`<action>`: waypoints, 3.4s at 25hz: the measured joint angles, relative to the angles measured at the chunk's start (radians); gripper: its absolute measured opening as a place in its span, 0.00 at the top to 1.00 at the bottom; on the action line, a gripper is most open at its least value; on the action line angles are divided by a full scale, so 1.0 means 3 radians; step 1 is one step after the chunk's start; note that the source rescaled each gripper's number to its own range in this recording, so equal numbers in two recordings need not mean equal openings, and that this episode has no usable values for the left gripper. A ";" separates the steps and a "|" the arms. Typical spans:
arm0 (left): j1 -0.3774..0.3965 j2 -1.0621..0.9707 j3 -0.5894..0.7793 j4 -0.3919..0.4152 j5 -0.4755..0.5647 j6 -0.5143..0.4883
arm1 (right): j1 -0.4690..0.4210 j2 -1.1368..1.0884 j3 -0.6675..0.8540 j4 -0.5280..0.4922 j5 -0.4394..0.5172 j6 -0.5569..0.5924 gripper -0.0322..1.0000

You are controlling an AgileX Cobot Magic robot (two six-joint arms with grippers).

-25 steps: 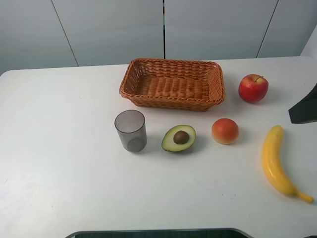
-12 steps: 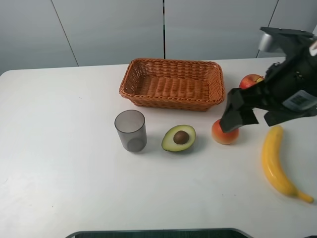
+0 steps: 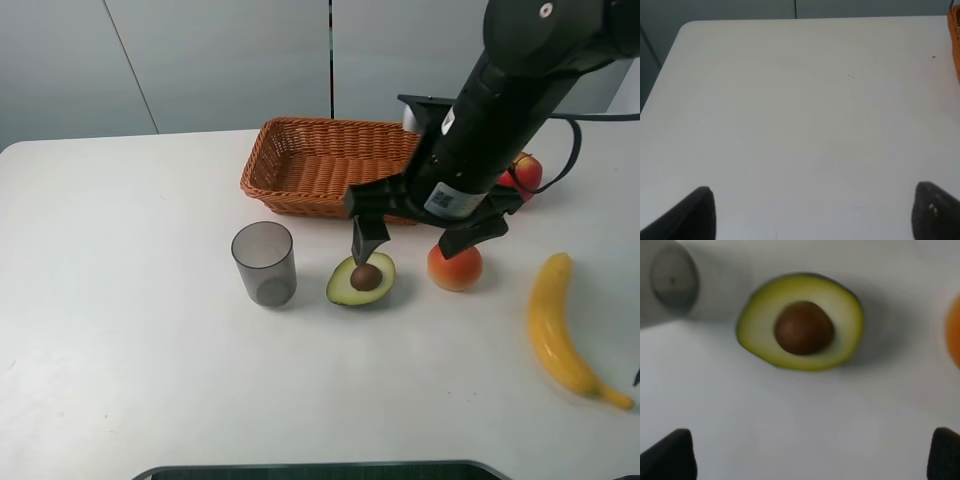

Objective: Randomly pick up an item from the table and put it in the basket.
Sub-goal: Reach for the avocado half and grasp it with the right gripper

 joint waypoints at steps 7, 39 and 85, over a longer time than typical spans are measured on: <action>0.0000 0.0000 0.0000 0.0000 0.0000 0.0000 | 0.0106 0.0310 -0.0002 -0.0348 -0.0480 0.0974 0.00; 0.0000 0.0000 0.0000 0.0000 0.0000 0.0000 | 0.0445 0.0873 -0.0200 -0.0975 -0.0811 0.2224 0.00; 0.0000 0.0000 0.0000 0.0000 0.0000 0.0007 | 0.0445 0.1153 -0.0200 -0.1202 -0.0967 0.2188 0.97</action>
